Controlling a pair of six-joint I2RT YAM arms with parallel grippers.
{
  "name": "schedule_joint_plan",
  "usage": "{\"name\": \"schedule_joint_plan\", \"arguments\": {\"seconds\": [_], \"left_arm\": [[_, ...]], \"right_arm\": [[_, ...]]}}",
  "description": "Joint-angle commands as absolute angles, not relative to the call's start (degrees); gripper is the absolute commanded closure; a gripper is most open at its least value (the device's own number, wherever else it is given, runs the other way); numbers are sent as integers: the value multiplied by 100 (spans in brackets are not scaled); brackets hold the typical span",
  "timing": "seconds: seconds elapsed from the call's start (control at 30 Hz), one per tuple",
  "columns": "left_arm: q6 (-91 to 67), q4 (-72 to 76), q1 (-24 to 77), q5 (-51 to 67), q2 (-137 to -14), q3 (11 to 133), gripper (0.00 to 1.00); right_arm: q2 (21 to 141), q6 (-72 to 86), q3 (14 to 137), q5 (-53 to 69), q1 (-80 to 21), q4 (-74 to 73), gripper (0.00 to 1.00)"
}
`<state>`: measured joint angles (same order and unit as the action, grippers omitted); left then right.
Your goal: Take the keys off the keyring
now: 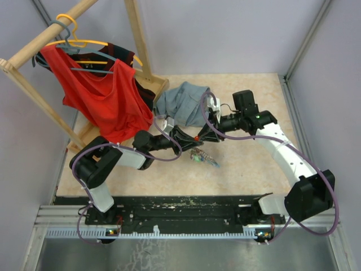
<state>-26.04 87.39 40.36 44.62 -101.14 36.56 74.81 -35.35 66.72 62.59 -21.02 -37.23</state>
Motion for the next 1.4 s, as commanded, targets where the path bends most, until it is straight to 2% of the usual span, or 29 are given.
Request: {"name": "schedule_joint_plan", "arguments": {"seconds": [0.0, 0.2, 0.33, 0.4, 0.47, 0.57, 0.7, 0.87, 0.93, 1.0, 1.37], "left_arm": [[-2722, 10259, 4017, 4482, -10072, 3797, 100], [-2715, 10258, 4017, 4491, -10049, 3788, 100], [-2715, 10257, 4016, 4491, -10034, 3788, 100], [-2714, 10257, 4017, 4491, -10016, 3781, 100], [-2714, 10260, 4017, 4494, -10011, 3774, 100], [-2700, 10257, 4011, 4490, -9993, 3771, 100], [-2709, 10257, 4016, 4491, -9976, 3768, 100], [-2736, 10258, 4017, 4491, -9958, 3777, 100], [-2751, 10257, 4016, 4493, -9954, 3783, 100], [-2766, 10257, 4017, 4491, -9945, 3788, 100], [-3139, 10260, 4042, 4580, -10131, 3976, 82]], "right_arm": [[7531, -3529, 6662, 6307, -2206, -3524, 75], [7571, -3546, 6653, 6277, -2241, -3533, 76], [7585, -3566, 6672, 6275, -2266, -3566, 88], [7593, -3581, 6671, 6274, -2285, -3577, 89], [7606, -3592, 6679, 6274, -2285, -3585, 87], [7611, -3597, 6675, 6266, -2285, -3582, 77], [7620, -3603, 6680, 6275, -2291, -3593, 77], [7637, -3620, 6699, 6306, -2286, -3633, 89], [7651, -3656, 6718, 6337, -2285, -3685, 99], [7642, -3689, 6763, 6409, -2285, -3743, 100], [7520, -3363, 6741, 6478, -2285, -3485, 100]]}}
